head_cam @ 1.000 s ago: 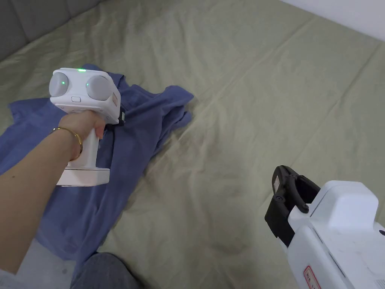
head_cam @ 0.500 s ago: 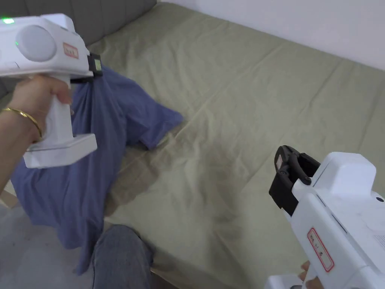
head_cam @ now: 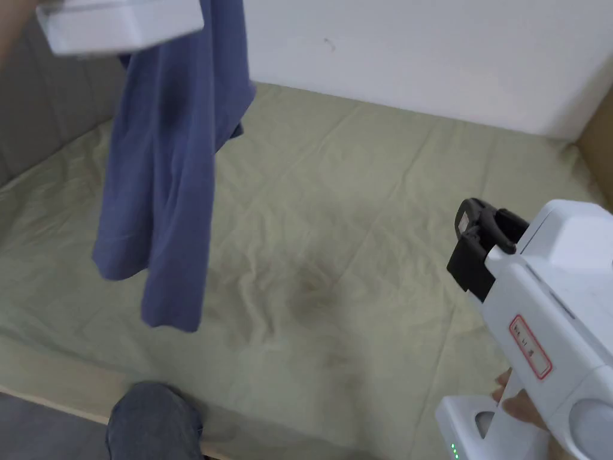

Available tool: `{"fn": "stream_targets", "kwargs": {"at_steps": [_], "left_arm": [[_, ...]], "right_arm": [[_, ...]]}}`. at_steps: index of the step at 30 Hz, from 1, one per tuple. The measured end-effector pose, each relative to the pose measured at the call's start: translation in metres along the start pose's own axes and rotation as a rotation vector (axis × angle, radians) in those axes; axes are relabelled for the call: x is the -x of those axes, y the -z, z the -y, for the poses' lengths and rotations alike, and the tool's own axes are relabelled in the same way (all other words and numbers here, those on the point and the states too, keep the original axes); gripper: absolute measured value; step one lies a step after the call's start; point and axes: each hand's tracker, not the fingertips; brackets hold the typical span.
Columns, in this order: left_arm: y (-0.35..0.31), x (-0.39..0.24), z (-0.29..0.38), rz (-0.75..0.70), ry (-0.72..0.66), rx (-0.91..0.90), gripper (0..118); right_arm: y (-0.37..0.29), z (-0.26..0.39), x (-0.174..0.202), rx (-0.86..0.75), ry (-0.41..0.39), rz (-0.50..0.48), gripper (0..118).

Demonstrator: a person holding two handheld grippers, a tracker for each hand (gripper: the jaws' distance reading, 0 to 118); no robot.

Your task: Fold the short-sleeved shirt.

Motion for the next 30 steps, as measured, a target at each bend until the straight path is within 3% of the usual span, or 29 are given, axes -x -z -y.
{"fn": "stream_targets", "kwargs": {"at_steps": [5, 11, 17, 18, 19, 25, 30], "left_arm": [[0.036, -0.054, -0.028, 0.102, -0.027, 0.010, 0], [0.090, -0.106, 0.020, 0.193, 0.041, 0.153, 0], [0.150, -0.130, 0.158, 0.181, 0.150, 0.429, 0], [0.131, -0.182, 0.196, 0.190, 0.168, 0.478, 0], [0.134, -0.192, 0.227, 0.179, 0.174, 0.545, 0], [0.144, -0.197, 0.387, 0.134, 0.258, 0.869, 0], [0.139, -0.185, 0.458, 0.089, 0.284, 1.035, 0]], "right_arm": [[-0.016, -0.011, -0.026, -0.037, 0.007, 0.085, 0], [-0.031, -0.010, -0.055, -0.036, 0.031, 0.180, 0], [-0.034, 0.002, -0.082, -0.005, 0.064, 0.252, 0], [-0.033, 0.004, -0.086, 0.003, 0.072, 0.260, 0], [-0.032, 0.006, -0.091, 0.012, 0.080, 0.266, 0], [-0.019, 0.018, -0.106, 0.057, 0.098, 0.292, 0], [-0.008, 0.027, -0.111, 0.093, 0.111, 0.302, 0]]}}
